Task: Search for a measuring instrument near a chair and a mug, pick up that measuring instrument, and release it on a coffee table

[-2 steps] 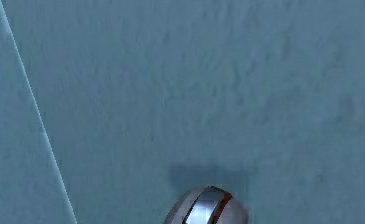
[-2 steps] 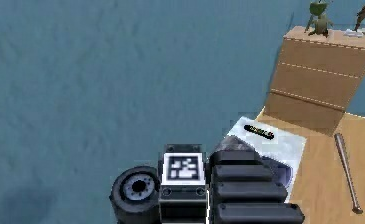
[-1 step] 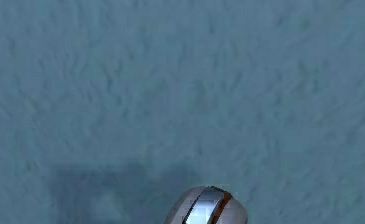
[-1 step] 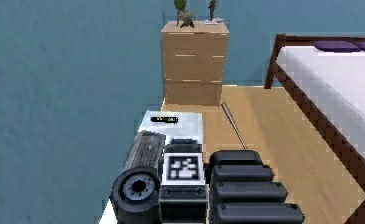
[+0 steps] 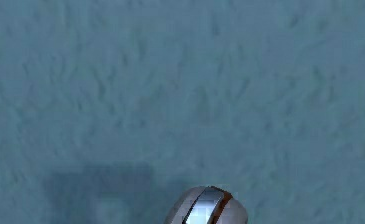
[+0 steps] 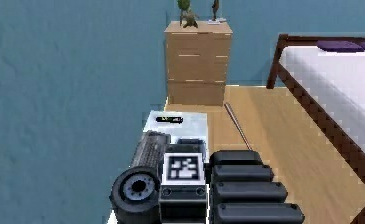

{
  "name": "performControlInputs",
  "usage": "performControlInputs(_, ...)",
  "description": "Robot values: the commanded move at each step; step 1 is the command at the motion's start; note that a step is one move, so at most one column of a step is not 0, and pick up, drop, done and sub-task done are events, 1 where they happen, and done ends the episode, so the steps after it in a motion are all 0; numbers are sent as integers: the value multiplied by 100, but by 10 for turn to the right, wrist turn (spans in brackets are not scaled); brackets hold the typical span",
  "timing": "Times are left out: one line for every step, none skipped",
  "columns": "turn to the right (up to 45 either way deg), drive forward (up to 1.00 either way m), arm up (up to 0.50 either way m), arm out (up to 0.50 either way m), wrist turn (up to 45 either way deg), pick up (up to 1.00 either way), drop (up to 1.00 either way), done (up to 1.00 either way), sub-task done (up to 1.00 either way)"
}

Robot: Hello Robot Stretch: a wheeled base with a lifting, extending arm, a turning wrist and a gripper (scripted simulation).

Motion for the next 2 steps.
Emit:
performControlInputs(-450,0,0,0,0,0,0,0,0)
performControlInputs(-450,0,0,0,0,0,0,0,0)
